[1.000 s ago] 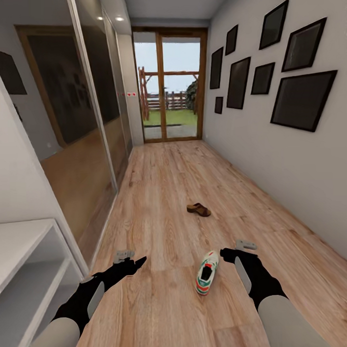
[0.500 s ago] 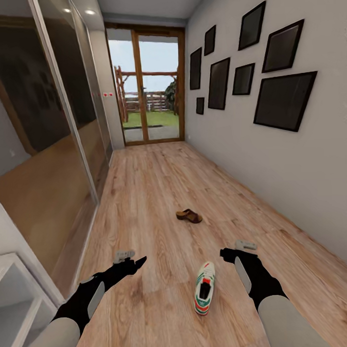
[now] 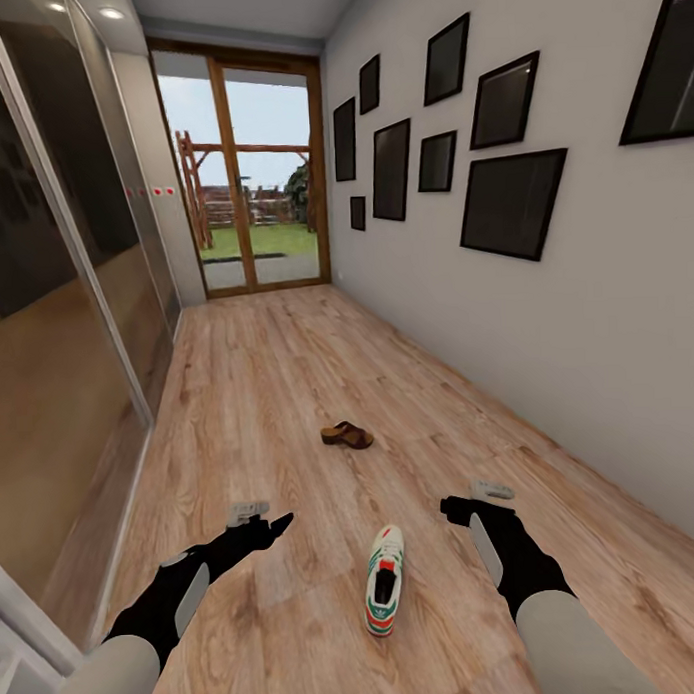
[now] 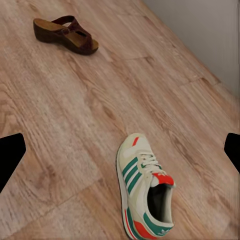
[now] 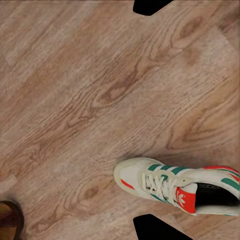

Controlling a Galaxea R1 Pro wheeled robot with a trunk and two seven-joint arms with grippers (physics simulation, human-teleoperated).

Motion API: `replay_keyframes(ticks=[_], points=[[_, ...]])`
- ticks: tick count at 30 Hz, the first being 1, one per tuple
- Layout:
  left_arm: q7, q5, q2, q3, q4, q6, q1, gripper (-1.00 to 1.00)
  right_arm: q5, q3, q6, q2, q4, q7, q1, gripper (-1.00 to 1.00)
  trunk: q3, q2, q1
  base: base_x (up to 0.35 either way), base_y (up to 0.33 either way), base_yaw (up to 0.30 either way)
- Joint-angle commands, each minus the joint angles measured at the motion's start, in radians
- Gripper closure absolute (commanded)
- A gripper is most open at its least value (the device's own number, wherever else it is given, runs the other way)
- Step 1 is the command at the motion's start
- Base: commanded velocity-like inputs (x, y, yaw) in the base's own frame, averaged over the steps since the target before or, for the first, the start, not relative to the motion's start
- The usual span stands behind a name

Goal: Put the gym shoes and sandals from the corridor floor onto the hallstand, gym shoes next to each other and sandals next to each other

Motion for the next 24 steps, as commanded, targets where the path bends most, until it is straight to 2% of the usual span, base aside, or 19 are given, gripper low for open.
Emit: replay_keyframes(ticks=[1, 7, 17, 24], points=[[-0.005, 0.010, 0.000, 0.002, -0.001, 0.010, 0.000, -1.00, -0.001, -0.003, 0.005, 0.001, -0.001, -0.002, -0.001, -1.00, -0.001, 0.000, 0.000, 0.002, 0.001, -0.265], [-0.006, 0.010, 0.000, 0.003, -0.001, 0.010, 0.000, -1.00, -0.001, -0.003, 0.004, 0.001, -0.001, -0.002, -0.001, -1.00, 0.000, 0.000, 0.000, 0.015, 0.047, -0.107], [-0.006, 0.010, 0.000, 0.003, -0.001, 0.010, 0.000, -1.00, -0.002, -0.004, 0.004, 0.000, 0.001, -0.002, -0.001, -1.00, 0.000, 0.000, 0.000, 0.098, 0.225, -0.007], [-0.006, 0.010, 0.000, 0.003, -0.001, 0.010, 0.000, -1.00, -0.004, -0.004, 0.004, 0.000, 0.002, -0.001, -0.001, -1.00, 0.000, 0.000, 0.000, 0.021, 0.039, 0.000]])
